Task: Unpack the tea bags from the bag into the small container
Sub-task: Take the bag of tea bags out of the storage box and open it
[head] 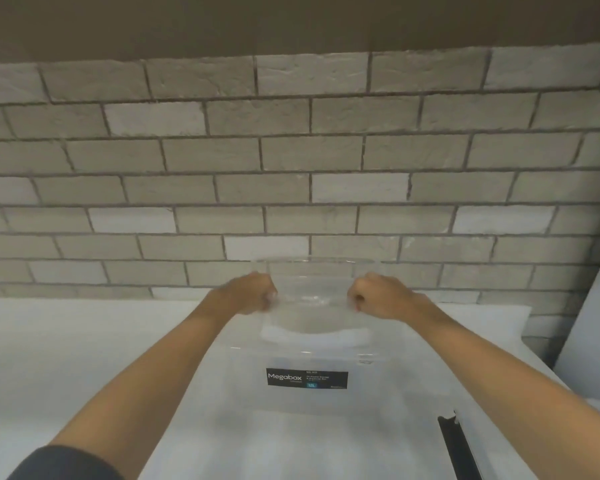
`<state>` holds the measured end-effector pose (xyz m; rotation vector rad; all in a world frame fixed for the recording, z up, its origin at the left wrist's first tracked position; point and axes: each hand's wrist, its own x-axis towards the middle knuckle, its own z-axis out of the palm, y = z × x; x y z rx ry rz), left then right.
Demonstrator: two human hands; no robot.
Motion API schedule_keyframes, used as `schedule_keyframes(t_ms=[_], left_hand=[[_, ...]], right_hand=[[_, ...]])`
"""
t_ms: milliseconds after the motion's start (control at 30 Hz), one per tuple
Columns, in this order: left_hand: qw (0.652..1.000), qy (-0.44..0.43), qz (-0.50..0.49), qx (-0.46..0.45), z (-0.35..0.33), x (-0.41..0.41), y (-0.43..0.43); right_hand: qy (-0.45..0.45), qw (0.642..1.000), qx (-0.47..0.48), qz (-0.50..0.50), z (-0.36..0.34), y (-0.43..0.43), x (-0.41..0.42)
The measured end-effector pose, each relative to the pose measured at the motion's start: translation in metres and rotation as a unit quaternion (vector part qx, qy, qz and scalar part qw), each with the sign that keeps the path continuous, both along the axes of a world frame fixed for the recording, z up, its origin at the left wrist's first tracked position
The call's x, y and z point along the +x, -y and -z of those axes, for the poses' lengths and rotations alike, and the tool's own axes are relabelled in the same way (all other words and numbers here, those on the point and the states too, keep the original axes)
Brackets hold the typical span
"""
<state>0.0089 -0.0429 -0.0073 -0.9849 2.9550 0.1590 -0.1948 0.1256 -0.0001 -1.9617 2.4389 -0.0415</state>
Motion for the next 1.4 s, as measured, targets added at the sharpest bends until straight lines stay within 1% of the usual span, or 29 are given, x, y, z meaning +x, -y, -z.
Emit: schedule_keyframes(t_ms=[133,233,367,467,567,633,767,833,900,1067,1133,1200,1267,1333,1400], left_hand=[[0.996,-0.065,0.035,-0.044,-0.056,0.01,-0.016],[0.99,-0.116,0.054,-0.058,-0.096,0.023,-0.034],[0.977,-0.195,0.042,-0.074,-0.137,0.042,-0.071],[0.974,-0.211,0.022,-0.075,-0.151,0.056,-0.1],[0.98,-0.19,0.015,-0.054,-0.142,0.076,-0.126],[0.982,-0.182,0.015,-0.037,-0.122,0.09,-0.143],[0.983,-0.169,0.022,0.068,-0.062,0.114,-0.17],[0.983,-0.156,0.019,0.1,-0.032,0.123,-0.18],[0.981,-0.153,0.009,0.119,-0.006,0.132,-0.191],[0.976,-0.143,-0.052,0.158,0.052,0.149,-0.202],[0.976,-0.13,-0.065,0.164,0.06,0.152,-0.203],[0.969,-0.094,-0.07,0.219,0.055,0.152,-0.205],[0.956,-0.026,-0.09,0.277,0.043,0.149,-0.209],[0.951,0.032,-0.105,0.288,0.031,0.144,-0.21],[0.952,0.057,-0.11,0.28,0.025,0.134,-0.209]], right_hand=[[-0.028,0.996,-0.078,-0.014,-0.043,-0.021,-0.001],[-0.04,0.991,-0.122,-0.042,-0.081,-0.043,0.001],[-0.056,0.981,-0.179,-0.053,-0.129,-0.081,0.017],[-0.035,0.981,-0.183,-0.059,-0.146,-0.108,0.027],[-0.026,0.981,-0.173,-0.083,-0.133,-0.132,0.036],[-0.023,0.983,-0.161,-0.09,-0.113,-0.146,0.042],[0.001,0.99,-0.088,-0.107,-0.061,-0.171,0.061],[0.015,0.991,-0.049,-0.12,-0.035,-0.182,0.072],[0.025,0.992,-0.015,-0.126,-0.015,-0.194,0.083],[0.011,0.99,0.037,-0.137,0.031,-0.206,0.106],[0.009,0.99,0.049,-0.129,0.041,-0.206,0.11],[0.026,0.992,0.059,-0.113,0.044,-0.204,0.108],[0.076,0.99,0.077,-0.087,0.039,-0.202,0.106],[0.114,0.987,0.086,-0.073,0.03,-0.201,0.106],[0.131,0.986,0.067,-0.072,0.022,-0.2,0.108]])
